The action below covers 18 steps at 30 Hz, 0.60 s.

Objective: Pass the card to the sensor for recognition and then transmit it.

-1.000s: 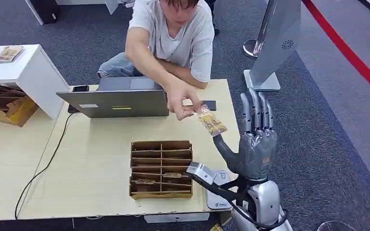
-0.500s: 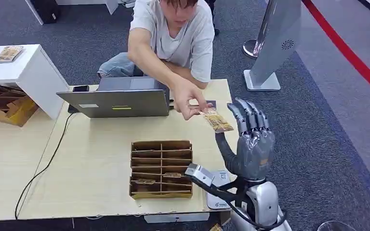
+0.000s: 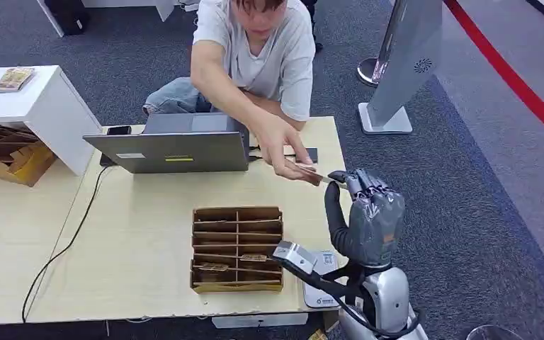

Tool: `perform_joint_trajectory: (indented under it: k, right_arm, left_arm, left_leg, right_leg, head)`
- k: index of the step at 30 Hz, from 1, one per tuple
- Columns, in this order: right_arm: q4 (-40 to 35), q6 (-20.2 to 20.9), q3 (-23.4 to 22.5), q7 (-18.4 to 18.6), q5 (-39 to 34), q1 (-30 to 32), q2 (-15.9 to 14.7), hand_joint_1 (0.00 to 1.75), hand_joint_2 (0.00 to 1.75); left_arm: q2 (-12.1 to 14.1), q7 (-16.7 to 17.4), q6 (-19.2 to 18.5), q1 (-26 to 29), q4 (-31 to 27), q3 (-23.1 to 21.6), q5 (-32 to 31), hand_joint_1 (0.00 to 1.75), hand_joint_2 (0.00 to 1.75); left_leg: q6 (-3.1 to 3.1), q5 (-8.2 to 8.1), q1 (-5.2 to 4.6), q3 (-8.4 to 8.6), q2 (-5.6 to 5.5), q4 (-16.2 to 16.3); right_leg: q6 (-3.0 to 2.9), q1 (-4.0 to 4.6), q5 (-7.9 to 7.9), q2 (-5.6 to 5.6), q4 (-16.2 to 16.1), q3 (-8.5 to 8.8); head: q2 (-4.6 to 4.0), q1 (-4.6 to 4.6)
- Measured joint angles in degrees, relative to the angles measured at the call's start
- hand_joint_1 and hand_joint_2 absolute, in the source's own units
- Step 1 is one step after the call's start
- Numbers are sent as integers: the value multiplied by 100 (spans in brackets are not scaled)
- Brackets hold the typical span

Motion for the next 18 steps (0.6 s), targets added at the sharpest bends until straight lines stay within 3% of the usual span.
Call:
perform_joint_trajectory:
  k: [18]
  right_arm:
    - [-35,348,107,-420,-1084,62,0,175,175]
  left_arm:
    - [-11,-4,7,0,0,2,-48,0,175]
  left_leg:
    - [0,0,0,0,0,0]
  right_leg:
    - [0,0,0,0,0,0]
  head:
    - [0,0]
